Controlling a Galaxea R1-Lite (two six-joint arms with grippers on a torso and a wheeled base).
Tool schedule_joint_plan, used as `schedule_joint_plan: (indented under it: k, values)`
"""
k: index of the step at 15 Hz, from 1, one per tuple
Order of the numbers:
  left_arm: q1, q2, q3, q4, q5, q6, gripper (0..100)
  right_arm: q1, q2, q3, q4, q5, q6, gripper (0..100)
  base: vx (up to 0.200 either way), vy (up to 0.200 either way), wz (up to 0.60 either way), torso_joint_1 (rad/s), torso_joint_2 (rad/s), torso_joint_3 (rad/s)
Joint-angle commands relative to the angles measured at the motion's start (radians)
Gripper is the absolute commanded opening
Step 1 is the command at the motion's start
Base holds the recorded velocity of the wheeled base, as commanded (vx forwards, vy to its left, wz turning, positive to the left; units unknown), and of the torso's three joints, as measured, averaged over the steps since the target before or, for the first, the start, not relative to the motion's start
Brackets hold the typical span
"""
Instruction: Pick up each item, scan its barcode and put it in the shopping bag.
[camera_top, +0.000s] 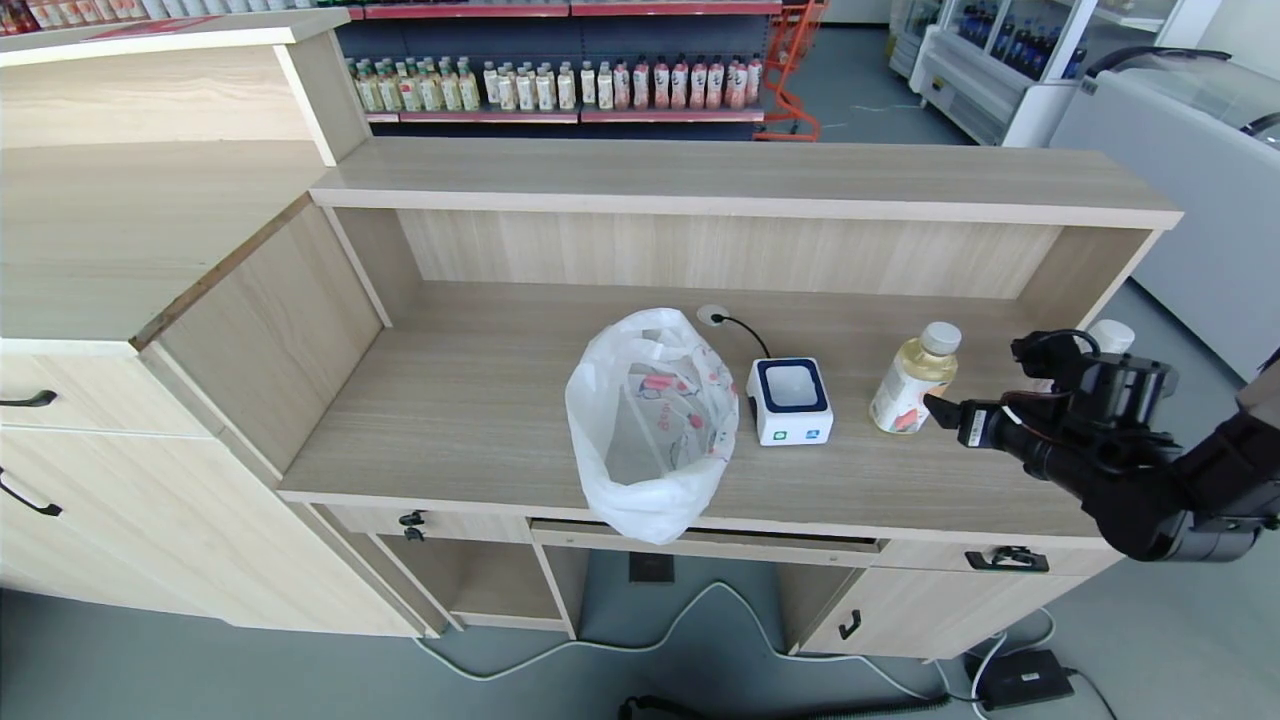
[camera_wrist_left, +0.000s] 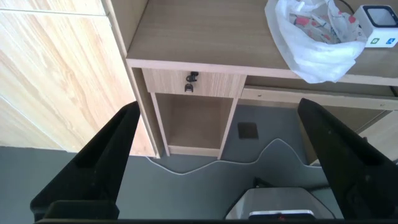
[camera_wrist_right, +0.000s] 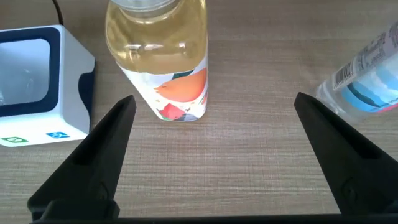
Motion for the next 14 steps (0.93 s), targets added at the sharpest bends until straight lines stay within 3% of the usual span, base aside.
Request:
schedule_joint_plan:
  k: [1, 14]
  values:
    - [0.0, 0.0, -0.001, 0.0, 0.0, 0.0, 100, 0.011, 0.05, -0.08, 0.007, -0.003, -0.004, 100, 0.0, 0.0, 0.0, 0.0, 0.0, 0.0]
    - [0.0, 0.0, -0.001, 0.0, 0.0, 0.0, 100, 0.071, 0.178, -0.272, 0.017, -0.031, -0.006, 100, 0.0, 0.0, 0.0, 0.0, 0.0, 0.0]
